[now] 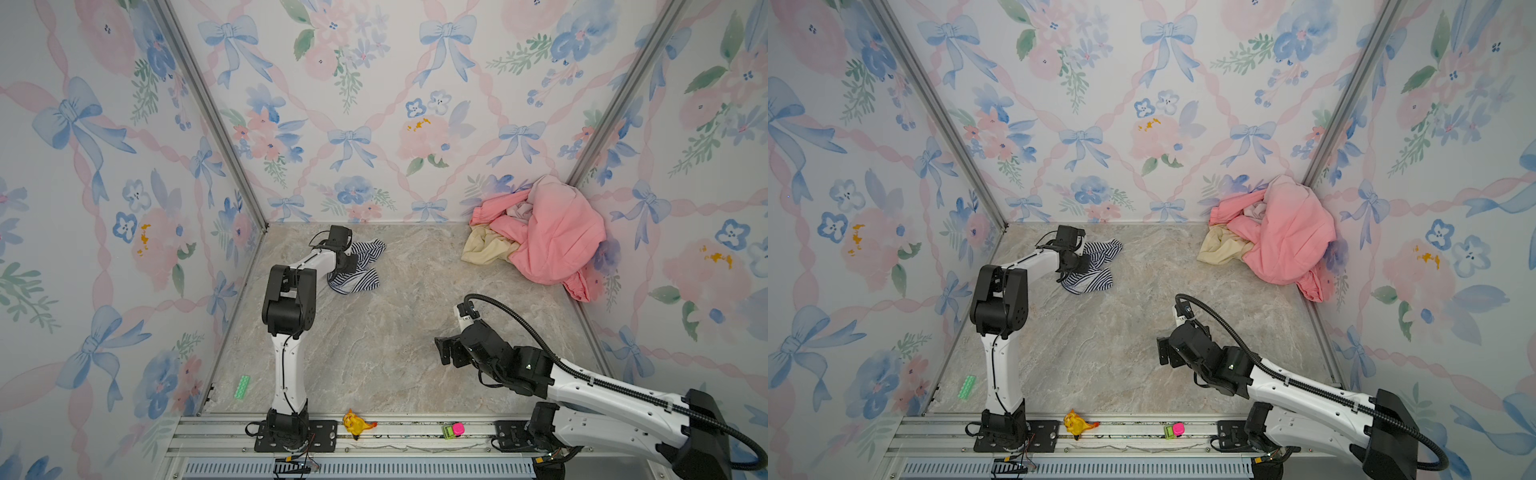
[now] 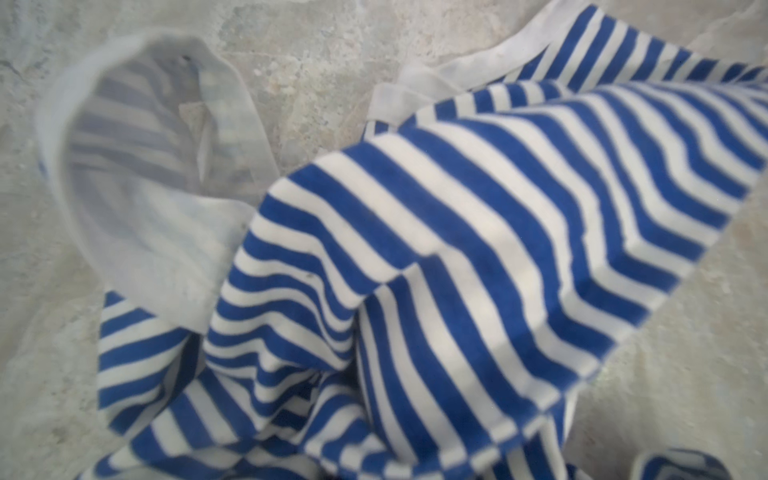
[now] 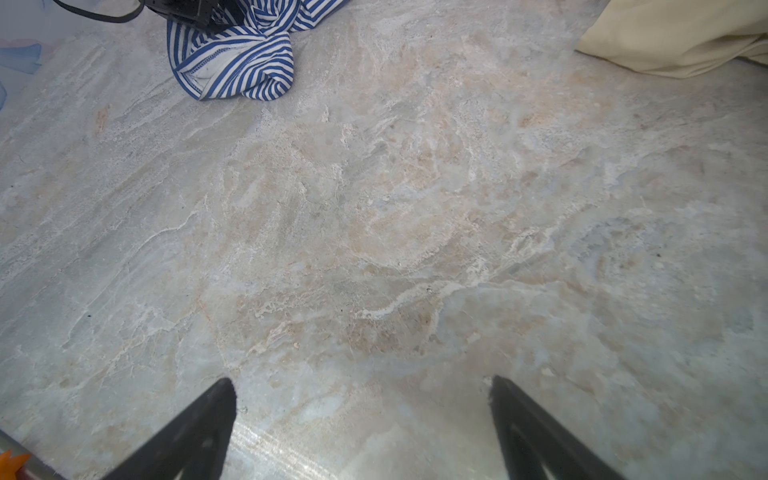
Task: Pick out a specific cloth from the pile
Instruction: 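Grasp the striped shirt with the left gripper and lift it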
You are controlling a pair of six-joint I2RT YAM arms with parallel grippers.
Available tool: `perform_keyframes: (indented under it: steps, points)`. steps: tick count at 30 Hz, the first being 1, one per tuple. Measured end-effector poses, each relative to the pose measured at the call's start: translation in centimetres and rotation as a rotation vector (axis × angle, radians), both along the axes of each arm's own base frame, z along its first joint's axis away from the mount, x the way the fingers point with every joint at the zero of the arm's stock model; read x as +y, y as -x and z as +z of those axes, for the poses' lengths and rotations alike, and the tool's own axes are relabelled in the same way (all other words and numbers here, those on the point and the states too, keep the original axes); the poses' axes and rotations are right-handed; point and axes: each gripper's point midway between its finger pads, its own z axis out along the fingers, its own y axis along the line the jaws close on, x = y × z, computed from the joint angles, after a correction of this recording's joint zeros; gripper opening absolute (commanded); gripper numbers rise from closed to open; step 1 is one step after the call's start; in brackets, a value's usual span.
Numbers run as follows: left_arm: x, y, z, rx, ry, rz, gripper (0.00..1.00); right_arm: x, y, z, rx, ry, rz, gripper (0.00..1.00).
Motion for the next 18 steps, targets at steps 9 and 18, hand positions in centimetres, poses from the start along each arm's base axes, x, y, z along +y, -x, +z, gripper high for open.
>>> perform_keyframes:
  steps: [9, 18]
  points:
    - [1.8, 1.4, 12.2, -0.196, -0.049, 0.062, 0.00, 0.0, 0.0, 0.1, -0.002, -0.004, 0.000, 0.97]
    - [5.5, 5.4, 23.4, -0.424, -0.179, 0.215, 0.00, 0.3, -0.2, 0.2, -0.008, -0.010, 0.003, 0.97]
